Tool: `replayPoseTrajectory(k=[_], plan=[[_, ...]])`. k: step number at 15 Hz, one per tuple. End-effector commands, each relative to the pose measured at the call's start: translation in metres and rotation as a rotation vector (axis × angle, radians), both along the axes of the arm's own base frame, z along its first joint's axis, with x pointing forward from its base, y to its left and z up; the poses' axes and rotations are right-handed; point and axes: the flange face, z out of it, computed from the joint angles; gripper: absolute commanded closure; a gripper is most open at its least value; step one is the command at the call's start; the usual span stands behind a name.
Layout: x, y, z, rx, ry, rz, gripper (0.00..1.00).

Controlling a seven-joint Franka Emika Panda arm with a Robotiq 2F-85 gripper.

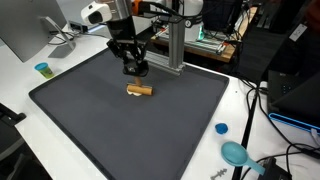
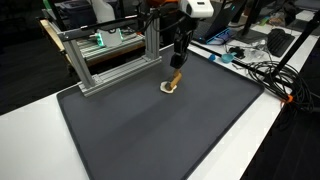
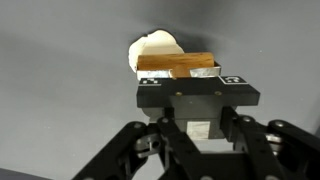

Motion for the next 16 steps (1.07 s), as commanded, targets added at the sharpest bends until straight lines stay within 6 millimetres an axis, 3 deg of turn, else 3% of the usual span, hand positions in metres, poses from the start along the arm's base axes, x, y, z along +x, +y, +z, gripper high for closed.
replayPoseTrajectory(k=[1,5,8,11,16], plan=[[0.013,0.002,-0.012,0.085,0.044,-0.006,0.79],[0.008,-0.006,0.037,0.15,-0.046,-0.089,0.79],[-0.015,-0.013,0.075,0.101,-0.093,-0.096,0.79],[-0.027,-0.023,0.093,0.083,-0.105,-0.155,0.79],[-0.096,-0.053,0.146,0.153,-0.142,-0.332,0.79]])
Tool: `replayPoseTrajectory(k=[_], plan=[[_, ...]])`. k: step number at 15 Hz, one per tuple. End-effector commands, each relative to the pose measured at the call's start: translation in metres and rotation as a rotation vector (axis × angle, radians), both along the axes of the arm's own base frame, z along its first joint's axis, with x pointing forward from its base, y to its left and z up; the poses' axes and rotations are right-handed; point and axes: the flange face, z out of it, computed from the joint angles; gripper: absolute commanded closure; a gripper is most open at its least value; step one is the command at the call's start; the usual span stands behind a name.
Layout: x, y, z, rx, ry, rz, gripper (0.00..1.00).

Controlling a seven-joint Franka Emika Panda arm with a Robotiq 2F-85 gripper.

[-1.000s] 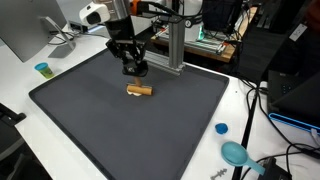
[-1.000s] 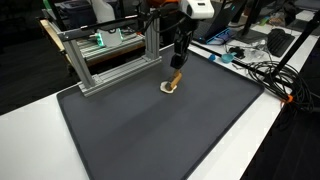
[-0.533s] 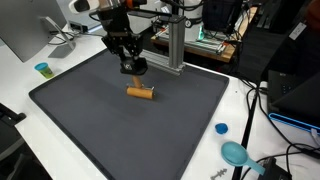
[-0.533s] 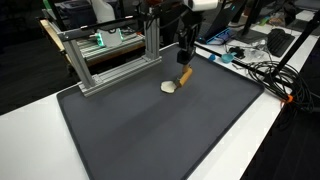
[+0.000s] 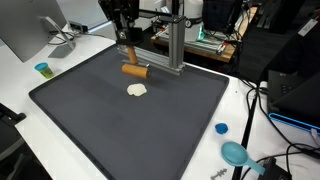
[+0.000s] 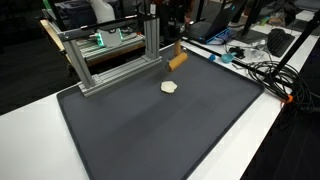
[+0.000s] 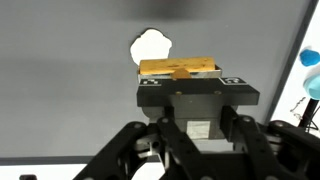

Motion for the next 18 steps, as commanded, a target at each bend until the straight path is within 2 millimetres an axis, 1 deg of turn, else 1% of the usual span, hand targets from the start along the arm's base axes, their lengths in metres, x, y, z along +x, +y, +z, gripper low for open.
replayPoseTrajectory(k=[1,4,6,7,8,9,13,16,18], plan=[[-0.066,-0.023,0.045,0.049,-0.033,-0.137,0.79],[-0.115,-0.04,0.073,0.045,-0.025,-0.181,0.79],[-0.153,-0.046,0.076,0.013,-0.008,-0.197,0.79],[-0.11,-0.044,0.07,0.024,-0.001,-0.171,0.54],[-0.126,-0.046,0.074,0.025,0.002,-0.178,0.54],[-0.138,-0.047,0.076,0.026,0.0,-0.182,0.79],[-0.153,-0.052,0.062,0.017,-0.013,-0.123,0.79],[-0.164,-0.058,0.046,0.008,0.007,-0.103,0.79],[-0.175,-0.058,0.038,0.011,0.016,-0.09,0.79]])
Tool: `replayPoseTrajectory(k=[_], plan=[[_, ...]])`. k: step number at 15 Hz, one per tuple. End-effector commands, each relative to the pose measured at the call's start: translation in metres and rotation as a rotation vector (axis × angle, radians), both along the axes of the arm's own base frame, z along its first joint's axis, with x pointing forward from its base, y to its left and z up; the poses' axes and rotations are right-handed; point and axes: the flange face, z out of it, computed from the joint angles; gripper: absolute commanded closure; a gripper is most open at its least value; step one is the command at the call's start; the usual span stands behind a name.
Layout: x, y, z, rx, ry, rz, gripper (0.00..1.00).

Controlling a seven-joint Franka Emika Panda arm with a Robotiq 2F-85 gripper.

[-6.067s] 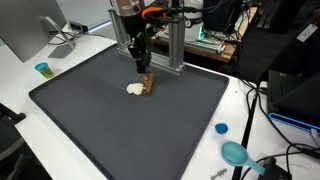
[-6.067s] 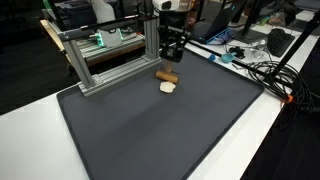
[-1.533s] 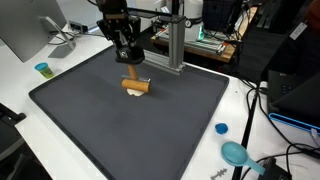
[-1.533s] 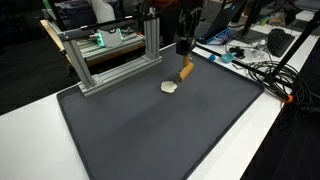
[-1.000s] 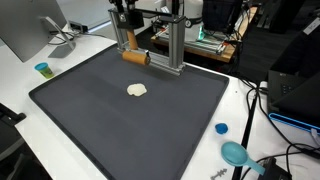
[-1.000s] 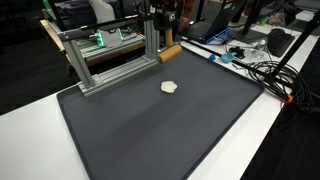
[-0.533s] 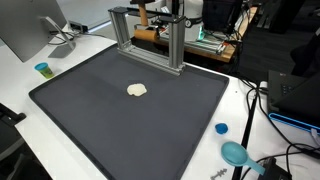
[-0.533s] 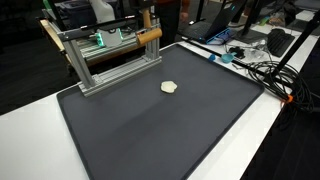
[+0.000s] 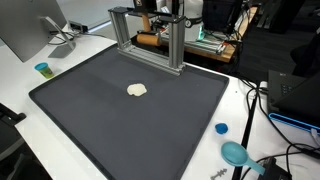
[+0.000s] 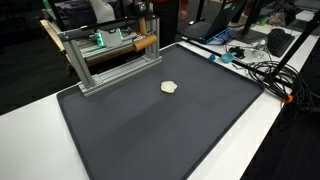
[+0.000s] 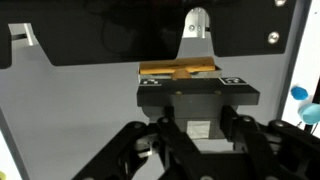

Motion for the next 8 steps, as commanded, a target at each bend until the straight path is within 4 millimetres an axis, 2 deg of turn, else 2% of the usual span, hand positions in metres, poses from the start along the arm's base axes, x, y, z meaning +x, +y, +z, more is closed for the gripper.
replayPoseTrajectory(k=[1,8], plan=[[-0.026,-0.002,-0.005,-0.002,-0.023,0.032,0.79],[-0.061,0.007,-0.009,0.017,-0.033,0.033,0.79]])
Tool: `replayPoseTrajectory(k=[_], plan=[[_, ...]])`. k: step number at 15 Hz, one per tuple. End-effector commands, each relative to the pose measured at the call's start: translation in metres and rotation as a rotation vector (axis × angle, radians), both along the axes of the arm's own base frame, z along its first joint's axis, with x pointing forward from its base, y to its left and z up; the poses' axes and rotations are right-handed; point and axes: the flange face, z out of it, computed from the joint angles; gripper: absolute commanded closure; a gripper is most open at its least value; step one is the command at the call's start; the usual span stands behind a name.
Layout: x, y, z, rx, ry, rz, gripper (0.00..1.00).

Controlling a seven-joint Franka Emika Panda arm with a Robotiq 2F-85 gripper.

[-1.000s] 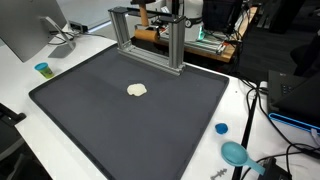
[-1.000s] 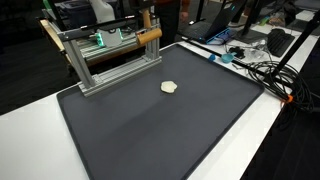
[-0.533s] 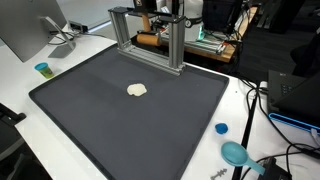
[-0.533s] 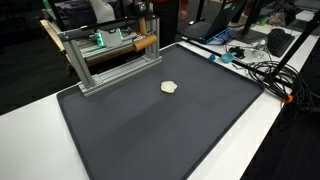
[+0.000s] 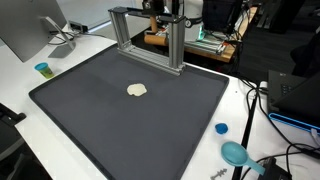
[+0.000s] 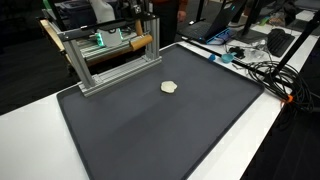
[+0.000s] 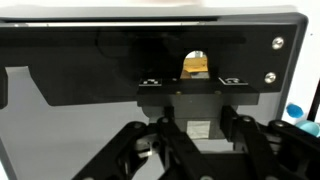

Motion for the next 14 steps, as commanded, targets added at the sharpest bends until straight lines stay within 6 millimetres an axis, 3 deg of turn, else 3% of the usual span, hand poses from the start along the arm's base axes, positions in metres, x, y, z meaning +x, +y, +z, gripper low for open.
replayPoseTrajectory(k=[1,4,5,7,10,14], plan=[[-0.026,0.003,0.008,0.016,-0.041,0.013,0.79],[-0.035,0.006,0.006,0.033,-0.016,0.041,0.79],[-0.038,0.006,0.005,0.034,-0.009,0.039,0.29],[-0.04,0.006,0.005,0.047,0.023,0.049,0.22],[-0.042,0.004,0.01,0.067,0.032,0.06,0.01],[-0.05,-0.029,0.034,0.179,-0.08,0.022,0.0]])
